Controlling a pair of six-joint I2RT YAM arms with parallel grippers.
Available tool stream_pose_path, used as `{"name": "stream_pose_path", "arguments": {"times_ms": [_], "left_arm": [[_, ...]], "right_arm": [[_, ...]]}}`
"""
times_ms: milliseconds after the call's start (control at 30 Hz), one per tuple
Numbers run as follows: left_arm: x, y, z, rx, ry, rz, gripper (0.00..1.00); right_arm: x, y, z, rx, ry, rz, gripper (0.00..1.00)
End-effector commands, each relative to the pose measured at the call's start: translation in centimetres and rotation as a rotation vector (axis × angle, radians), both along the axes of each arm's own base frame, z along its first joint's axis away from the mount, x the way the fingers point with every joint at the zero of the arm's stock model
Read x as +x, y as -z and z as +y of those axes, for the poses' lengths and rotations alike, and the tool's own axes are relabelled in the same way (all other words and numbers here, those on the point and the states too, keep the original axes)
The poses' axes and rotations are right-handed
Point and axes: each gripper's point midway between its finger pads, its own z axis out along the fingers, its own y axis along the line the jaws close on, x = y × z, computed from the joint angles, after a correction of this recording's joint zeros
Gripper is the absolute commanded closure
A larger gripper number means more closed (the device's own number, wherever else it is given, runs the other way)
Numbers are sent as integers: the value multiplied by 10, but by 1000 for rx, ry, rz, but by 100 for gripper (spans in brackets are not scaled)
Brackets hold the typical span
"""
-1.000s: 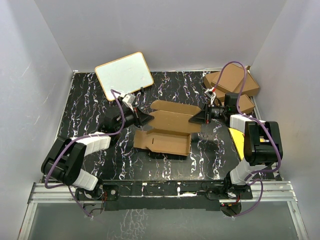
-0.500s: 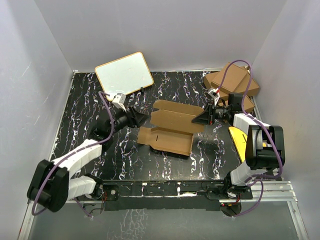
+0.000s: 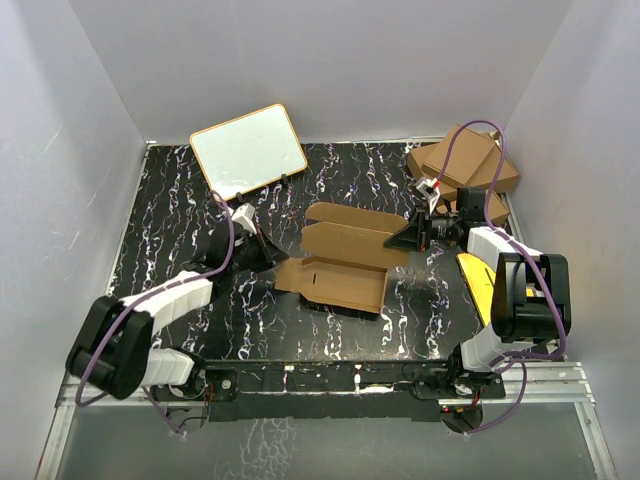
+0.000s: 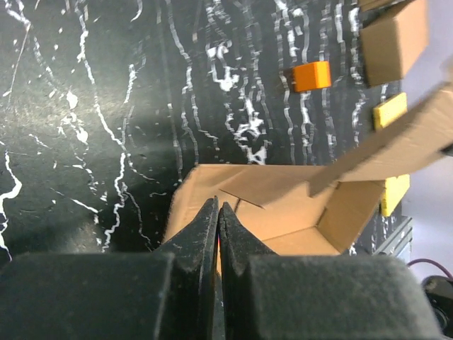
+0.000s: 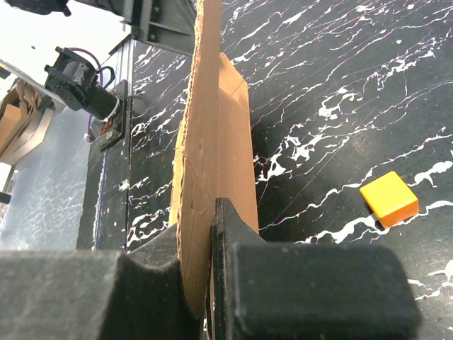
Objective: Fold the paper box
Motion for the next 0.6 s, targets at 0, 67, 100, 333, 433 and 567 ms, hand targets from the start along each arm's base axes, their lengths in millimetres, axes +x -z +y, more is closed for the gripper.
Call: {"name": "stream_pose_path", "arguments": {"times_ms": [0,67,100,333,433,567], "left_arm": [[20,-5,-15,-30,3,3,100],[26,4,-21,-24,15,28,100],[27,6,-25,-29,27,33,100],[23,13,-46,-53,96,23,100],[19,13,-52,-74,124,22,100],[11,12,-54,-95,125,15,100]], "right_arm": [[6,-28,-1,15,-32,-155,92],[6,-28,-1,16,-33,-156,92],[6,-28,-1,15,-32,-156,92],[6,-27,-1,20,-36,-149,92],[6,-26,-1,19,-35,-146,92],[6,-25,-1,17,-32,-141,92]]}}
